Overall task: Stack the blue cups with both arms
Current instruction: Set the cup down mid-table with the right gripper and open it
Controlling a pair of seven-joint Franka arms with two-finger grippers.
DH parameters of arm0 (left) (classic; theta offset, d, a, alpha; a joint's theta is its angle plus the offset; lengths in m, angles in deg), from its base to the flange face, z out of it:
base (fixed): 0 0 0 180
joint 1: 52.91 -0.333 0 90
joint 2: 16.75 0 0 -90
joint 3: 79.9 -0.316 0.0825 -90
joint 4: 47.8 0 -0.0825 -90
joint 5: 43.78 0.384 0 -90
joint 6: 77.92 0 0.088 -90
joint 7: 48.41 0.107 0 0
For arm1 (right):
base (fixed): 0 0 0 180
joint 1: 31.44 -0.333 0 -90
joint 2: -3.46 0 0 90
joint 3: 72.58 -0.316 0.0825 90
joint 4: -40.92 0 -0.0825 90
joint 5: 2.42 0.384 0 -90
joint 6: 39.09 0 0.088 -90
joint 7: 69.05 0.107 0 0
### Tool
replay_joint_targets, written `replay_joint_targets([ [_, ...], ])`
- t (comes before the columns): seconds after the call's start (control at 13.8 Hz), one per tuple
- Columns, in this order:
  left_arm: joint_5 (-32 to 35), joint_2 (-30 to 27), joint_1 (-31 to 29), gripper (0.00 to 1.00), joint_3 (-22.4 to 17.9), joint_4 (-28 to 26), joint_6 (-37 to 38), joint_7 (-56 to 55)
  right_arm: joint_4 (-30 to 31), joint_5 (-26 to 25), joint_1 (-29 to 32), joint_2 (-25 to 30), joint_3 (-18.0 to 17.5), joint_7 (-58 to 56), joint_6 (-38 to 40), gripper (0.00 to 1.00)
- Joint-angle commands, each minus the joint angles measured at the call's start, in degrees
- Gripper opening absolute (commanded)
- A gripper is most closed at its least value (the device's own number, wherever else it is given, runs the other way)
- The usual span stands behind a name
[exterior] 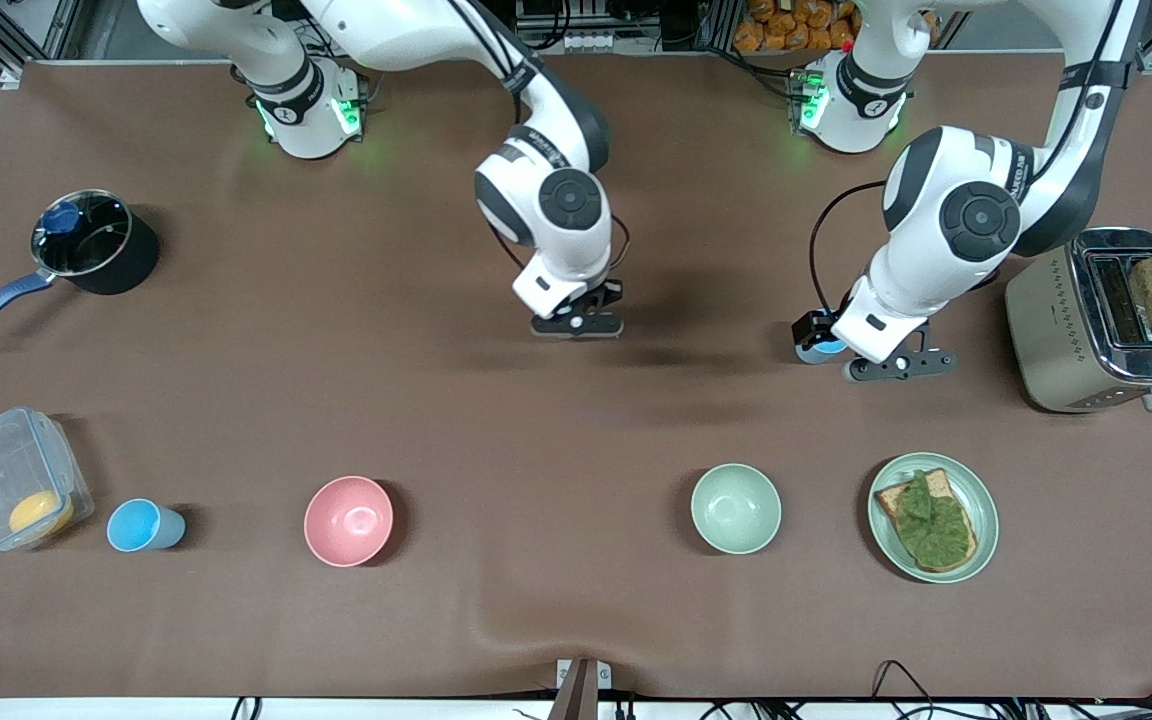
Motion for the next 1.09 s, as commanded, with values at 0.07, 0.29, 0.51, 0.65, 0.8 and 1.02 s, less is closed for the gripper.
replay_joint_targets([
  [0.07, 1.6, 2.1, 1.4, 1.0, 0.0, -2.2, -4.6, -1.7, -2.5, 1.1, -0.8, -2.3, 0.7, -0.7, 0.9, 0.0],
  [0.29, 1.9, 3.1, 1.8, 1.0, 0.0, -2.6, -5.1, -1.7, -2.6, 2.1, 0.8, -2.0, 0.7, -1.1, 1.1, 0.74],
  [0.51, 1.9, 3.9, 1.8, 1.0, 0.0, -3.5, -5.5, -1.6, -2.5, 2.8, 1.5, -1.4, 0.8, -1.1, 1.7, 1.0],
  [0.65, 2.4, 4.4, 1.8, 1.0, 0.0, -4.5, -6.7, -1.6, -2.5, 2.7, 1.6, 0.9, 0.8, -0.9, 4.6, 1.0],
  [0.8, 2.4, 4.6, 1.8, 1.0, 0.0, -6.0, -8.3, -1.8, -2.3, 2.7, 2.9, 5.1, 1.0, -0.4, 10.2, 1.0],
  [1.02, 2.3, 4.8, 1.9, 1.0, 0.0, -9.5, -13.0, -1.9, -1.9, 2.6, 10.1, 12.5, 1.0, -1.9, 18.4, 1.0],
])
